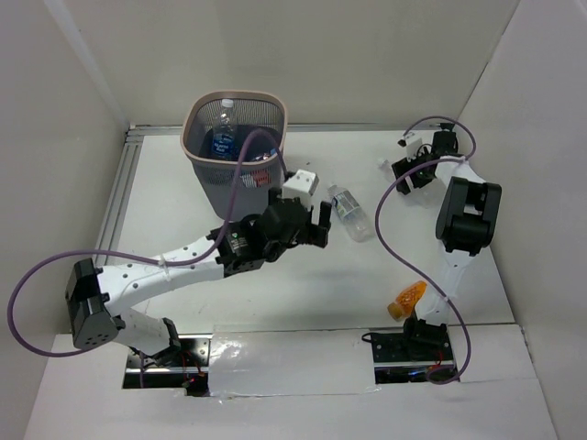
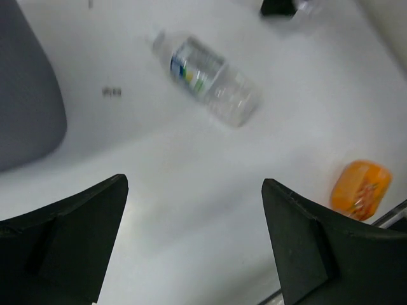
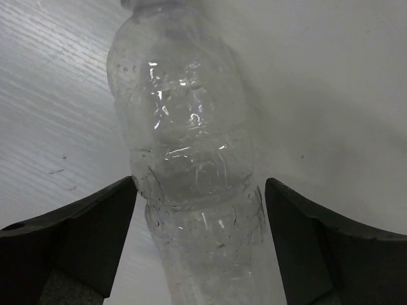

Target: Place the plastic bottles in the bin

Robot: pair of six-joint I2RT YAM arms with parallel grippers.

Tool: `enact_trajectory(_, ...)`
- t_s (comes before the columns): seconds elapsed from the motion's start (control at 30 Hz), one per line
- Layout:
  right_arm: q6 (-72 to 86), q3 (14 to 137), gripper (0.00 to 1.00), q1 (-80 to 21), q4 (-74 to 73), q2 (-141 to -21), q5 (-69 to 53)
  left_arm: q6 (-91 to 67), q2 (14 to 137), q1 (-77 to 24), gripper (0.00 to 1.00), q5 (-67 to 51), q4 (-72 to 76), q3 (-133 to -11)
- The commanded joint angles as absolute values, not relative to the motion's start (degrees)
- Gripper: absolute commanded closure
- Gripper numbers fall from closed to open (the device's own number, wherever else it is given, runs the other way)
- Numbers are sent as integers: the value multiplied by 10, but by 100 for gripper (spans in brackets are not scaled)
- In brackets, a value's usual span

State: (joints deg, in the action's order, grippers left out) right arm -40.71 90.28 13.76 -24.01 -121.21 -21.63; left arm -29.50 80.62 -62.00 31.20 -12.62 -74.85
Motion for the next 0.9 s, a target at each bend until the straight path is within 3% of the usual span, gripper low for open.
enact_trajectory(0.0, -426, 917, 14, 135, -249, -1215, -207, -392, 796, -623, 1, 300, -131, -693)
enact_trajectory(0.1, -453, 917, 31, 135, -285, -1215, -221, -422, 790, -623, 1, 294, -137, -652)
enact_trajectory(0.17, -479, 937, 48, 130, -320, -1215, -236, -435, 783, -623, 1, 294, -137, -631)
enact_trajectory(0.2, -486, 968, 61, 130, -370, -1215, -261, -435, 783, -623, 1, 294, -143, -625)
enact_trajectory(0.3, -491, 1036, 71, 114, -446, -1181, -348, -459, 770, -623, 1, 280, -143, -593)
enact_trajectory(0.47, -463, 1117, 71, 24, -454, -1080, -450, -497, 763, -623, 1, 223, -99, -527)
enact_trajectory(0.67, -296, 1119, 68, -108, -204, -999, -482, -497, 775, -634, 1, 202, -93, -514)
enact_trajectory(0.87, -179, 1226, 59, -210, -62, -1057, -447, -497, 768, -639, 1, 202, -83, -495)
